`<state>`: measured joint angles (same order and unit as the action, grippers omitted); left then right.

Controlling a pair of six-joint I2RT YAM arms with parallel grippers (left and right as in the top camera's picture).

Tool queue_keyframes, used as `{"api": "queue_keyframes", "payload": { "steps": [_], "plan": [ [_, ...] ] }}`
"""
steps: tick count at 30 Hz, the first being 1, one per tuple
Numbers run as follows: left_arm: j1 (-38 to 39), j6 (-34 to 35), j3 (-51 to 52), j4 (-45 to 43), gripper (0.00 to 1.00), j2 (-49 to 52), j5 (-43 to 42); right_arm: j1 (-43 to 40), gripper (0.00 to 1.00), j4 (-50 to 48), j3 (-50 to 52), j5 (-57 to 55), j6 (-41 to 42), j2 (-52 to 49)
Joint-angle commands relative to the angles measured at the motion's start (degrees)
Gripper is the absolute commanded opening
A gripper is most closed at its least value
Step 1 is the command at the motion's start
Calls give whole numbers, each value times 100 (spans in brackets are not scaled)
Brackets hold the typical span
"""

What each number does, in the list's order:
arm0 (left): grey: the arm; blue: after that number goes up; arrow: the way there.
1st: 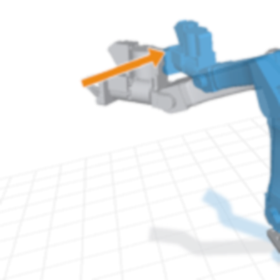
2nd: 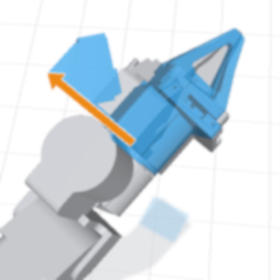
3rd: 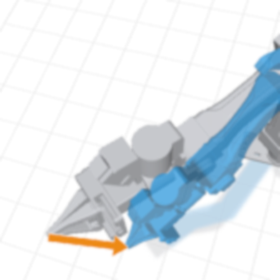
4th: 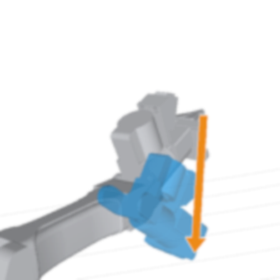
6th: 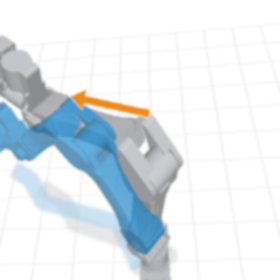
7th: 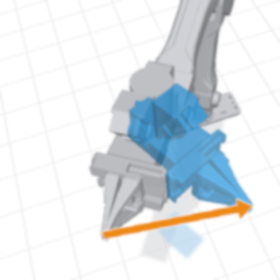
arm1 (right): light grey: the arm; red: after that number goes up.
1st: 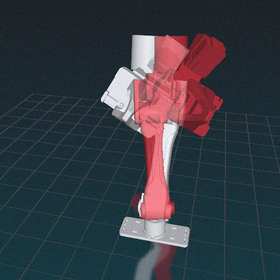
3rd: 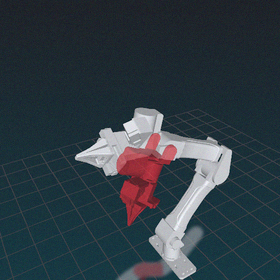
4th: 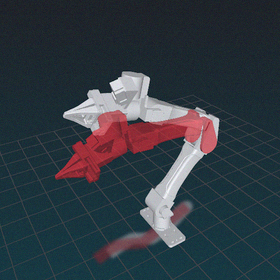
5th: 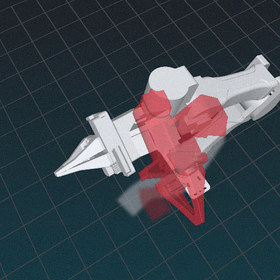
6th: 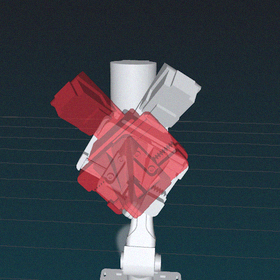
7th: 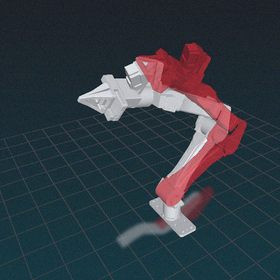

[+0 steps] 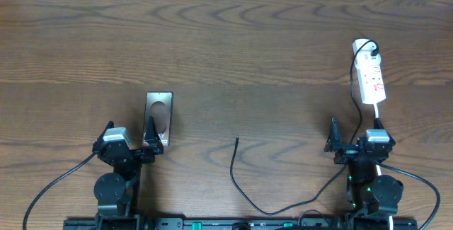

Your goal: Plug charger to phone and switch on socket

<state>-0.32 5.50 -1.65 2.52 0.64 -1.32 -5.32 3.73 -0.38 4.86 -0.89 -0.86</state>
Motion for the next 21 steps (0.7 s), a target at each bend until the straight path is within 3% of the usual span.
{"api": "queue_keyframes", "payload": {
  "steps": [1, 13, 21],
  "plan": [
    [-13, -76, 142, 146, 98, 7, 72, 17, 99, 33, 7, -44, -2, -4],
    [-13, -76, 96, -61, 98, 7, 70, 17, 99, 33, 7, -44, -2, -4],
    [-15, -503, -678, -212, 98, 223, 98, 17, 99, 33, 7, -44, -2, -4]
  ]
}}
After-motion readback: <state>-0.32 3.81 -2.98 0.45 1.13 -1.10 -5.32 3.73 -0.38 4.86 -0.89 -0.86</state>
